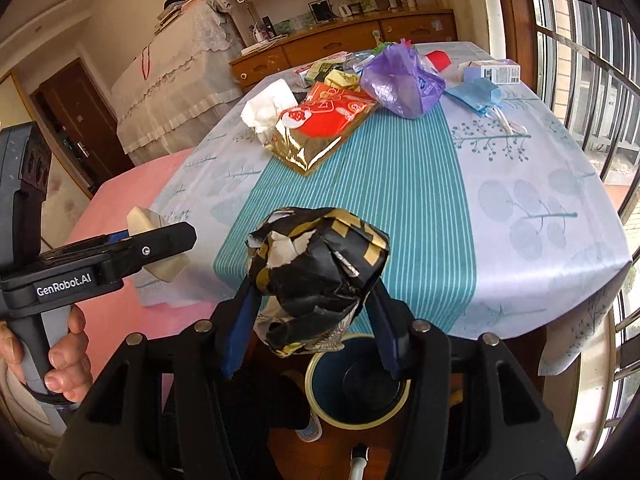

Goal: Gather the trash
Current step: 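Carry the soap bar and wrapper down over the blue bin with both tools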

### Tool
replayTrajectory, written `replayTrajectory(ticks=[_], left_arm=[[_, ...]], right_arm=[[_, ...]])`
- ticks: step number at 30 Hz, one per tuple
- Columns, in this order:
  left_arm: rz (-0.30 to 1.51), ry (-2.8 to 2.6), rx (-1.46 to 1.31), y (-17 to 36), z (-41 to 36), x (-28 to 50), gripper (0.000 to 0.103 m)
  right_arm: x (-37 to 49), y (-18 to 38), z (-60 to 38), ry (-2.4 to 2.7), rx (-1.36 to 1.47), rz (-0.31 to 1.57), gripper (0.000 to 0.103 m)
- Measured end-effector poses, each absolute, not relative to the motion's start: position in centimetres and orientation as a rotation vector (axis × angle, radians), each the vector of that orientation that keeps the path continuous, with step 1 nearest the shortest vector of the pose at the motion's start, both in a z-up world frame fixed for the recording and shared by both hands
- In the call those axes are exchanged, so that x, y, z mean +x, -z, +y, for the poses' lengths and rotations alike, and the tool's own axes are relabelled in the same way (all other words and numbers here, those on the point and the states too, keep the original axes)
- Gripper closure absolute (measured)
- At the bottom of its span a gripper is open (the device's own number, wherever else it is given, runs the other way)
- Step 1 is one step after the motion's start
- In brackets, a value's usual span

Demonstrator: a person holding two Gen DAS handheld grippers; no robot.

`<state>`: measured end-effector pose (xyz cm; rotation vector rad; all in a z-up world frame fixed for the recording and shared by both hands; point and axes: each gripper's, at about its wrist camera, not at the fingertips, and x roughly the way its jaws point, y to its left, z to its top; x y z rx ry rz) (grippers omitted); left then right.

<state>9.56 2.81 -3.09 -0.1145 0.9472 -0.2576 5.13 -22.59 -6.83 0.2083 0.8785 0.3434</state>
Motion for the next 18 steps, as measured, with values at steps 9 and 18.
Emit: replayTrajectory(ticks=[9,18], left_arm=[[1.044,0.31,-0.085,8.5,0.8,2.4,0.038],[1.077,0.313,0.048,17.2,-1.5,2.0,0.038]], right_arm=[[1.0,12.6,-23.5,-0.311,0.161,1.045,0.053],[1.5,20.4,-24.2,-0.285,0.175,1.17,0.053]])
